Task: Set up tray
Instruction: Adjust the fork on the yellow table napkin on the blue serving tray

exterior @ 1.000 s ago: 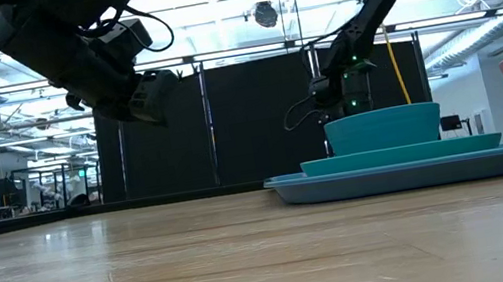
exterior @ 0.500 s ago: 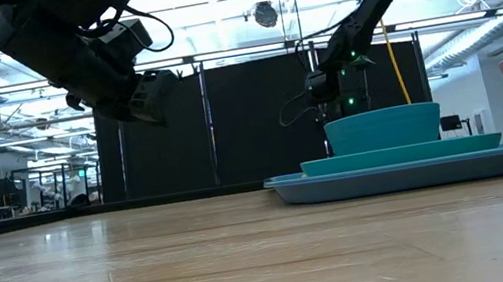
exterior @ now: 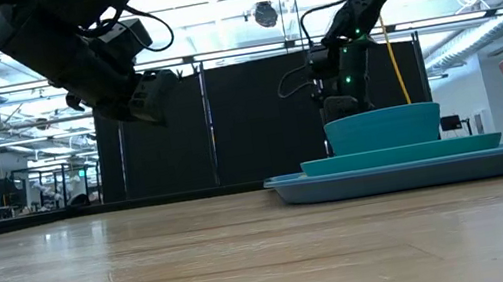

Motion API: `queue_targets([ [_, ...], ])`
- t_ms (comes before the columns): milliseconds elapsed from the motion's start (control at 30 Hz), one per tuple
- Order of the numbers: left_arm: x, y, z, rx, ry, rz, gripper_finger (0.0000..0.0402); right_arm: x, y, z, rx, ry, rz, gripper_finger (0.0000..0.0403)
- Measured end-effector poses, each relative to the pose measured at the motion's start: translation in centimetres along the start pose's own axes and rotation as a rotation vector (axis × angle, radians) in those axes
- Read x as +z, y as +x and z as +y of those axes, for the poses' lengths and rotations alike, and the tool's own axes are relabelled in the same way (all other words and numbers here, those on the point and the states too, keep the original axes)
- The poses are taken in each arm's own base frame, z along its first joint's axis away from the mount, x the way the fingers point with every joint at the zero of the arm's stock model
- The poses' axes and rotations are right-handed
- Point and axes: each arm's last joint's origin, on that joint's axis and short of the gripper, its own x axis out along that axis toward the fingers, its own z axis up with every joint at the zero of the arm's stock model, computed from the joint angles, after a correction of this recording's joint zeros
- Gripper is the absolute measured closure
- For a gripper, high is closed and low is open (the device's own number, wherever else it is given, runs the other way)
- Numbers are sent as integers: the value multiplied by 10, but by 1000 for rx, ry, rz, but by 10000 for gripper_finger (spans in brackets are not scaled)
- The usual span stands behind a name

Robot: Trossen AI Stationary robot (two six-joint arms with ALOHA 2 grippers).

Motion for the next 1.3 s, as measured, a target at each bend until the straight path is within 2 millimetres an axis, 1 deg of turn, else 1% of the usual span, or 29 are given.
queue_targets([
  [167, 0, 0, 0, -7, -1, 5, 364, -5, 2, -6, 6, 57, 40, 367],
  [300, 0, 0, 0, -7, -3, 5, 364, -8, 1, -14, 3, 97, 31, 379],
  [433, 0, 0, 0, -7, -3, 5, 364, -12, -2, -23, 94, 191, 10, 376],
  [500, 0, 0, 0, -7, -3, 5, 364, -17, -2, -27, 154, 241, 19, 372],
  [600, 0, 0, 0, -7, 1, 5, 364, -23, -4, -33, 196, 287, 44, 365],
  [800, 0, 0, 0, -7, 5, 5, 364, -36, -6, -42, 209, 358, 122, 337],
  [1133, 0, 0, 0, -7, 5, 5, 364, -49, -9, -55, 217, 449, 185, 253],
  [1300, 0, 0, 0, -6, 5, 5, 364, -56, -11, -54, 235, 467, 249, 237],
])
